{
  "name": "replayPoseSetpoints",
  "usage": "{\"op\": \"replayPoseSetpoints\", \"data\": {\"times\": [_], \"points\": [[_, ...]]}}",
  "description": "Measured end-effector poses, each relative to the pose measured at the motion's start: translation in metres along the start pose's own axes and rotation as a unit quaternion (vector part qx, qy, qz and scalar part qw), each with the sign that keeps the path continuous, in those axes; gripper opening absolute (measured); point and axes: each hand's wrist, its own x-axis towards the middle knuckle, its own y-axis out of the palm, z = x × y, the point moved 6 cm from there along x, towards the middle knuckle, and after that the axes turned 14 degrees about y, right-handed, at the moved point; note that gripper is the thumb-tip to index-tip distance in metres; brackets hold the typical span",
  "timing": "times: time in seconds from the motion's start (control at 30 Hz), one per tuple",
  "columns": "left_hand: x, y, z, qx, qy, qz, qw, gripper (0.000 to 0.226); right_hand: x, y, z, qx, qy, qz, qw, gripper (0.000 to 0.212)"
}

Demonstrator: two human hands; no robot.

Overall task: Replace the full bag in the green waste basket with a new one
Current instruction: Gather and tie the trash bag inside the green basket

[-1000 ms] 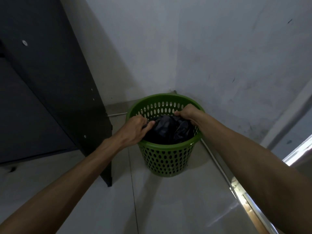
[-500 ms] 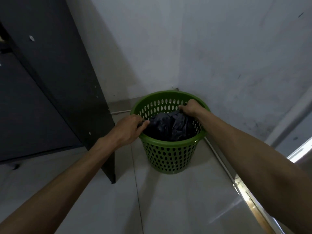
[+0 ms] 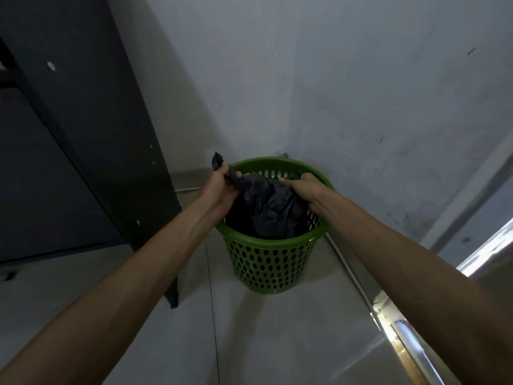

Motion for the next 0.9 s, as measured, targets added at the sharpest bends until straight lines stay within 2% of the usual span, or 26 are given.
{"op": "replayPoseSetpoints", "data": {"times": [0.17, 0.3, 0.43, 0.57, 0.7, 0.77, 0.8, 0.87, 0.9], "points": [[-0.006, 0.007, 0.007, 0.031, -0.005, -0.020, 0.999, 0.038, 0.000, -0.007, 0.011, 0.017, 0.009, -0.026, 0.999, 0.063], [-0.011, 0.002, 0.003, 0.093, 0.003, -0.026, 0.995, 0.035, 0.001, -0.008, 0.005, -0.024, 0.015, -0.062, 0.998, 0.058], [-0.017, 0.003, -0.006, 0.198, 0.055, 0.024, 0.978, 0.031, -0.001, -0.009, 0.011, -0.073, -0.057, -0.091, 0.992, 0.046], [-0.013, 0.002, -0.011, 0.287, 0.095, 0.062, 0.951, 0.022, -0.011, -0.005, 0.012, -0.149, -0.134, -0.094, 0.975, 0.048], [-0.006, -0.004, -0.009, 0.361, 0.096, 0.052, 0.926, 0.007, -0.029, 0.011, 0.011, -0.235, -0.169, -0.027, 0.957, 0.042], [-0.002, -0.004, -0.007, 0.389, 0.095, 0.067, 0.914, 0.012, -0.040, 0.020, 0.006, -0.259, -0.160, 0.029, 0.952, 0.054], [-0.001, -0.003, -0.006, 0.410, 0.092, 0.083, 0.904, 0.019, -0.043, 0.026, 0.002, -0.286, -0.167, 0.050, 0.942, 0.068], [-0.003, -0.001, -0.003, 0.451, 0.080, 0.124, 0.880, 0.030, -0.043, 0.037, -0.010, -0.394, -0.185, 0.054, 0.899, 0.104], [-0.005, 0.000, 0.001, 0.468, 0.074, 0.146, 0.868, 0.033, -0.039, 0.040, -0.017, -0.457, -0.184, 0.044, 0.869, 0.113]]}}
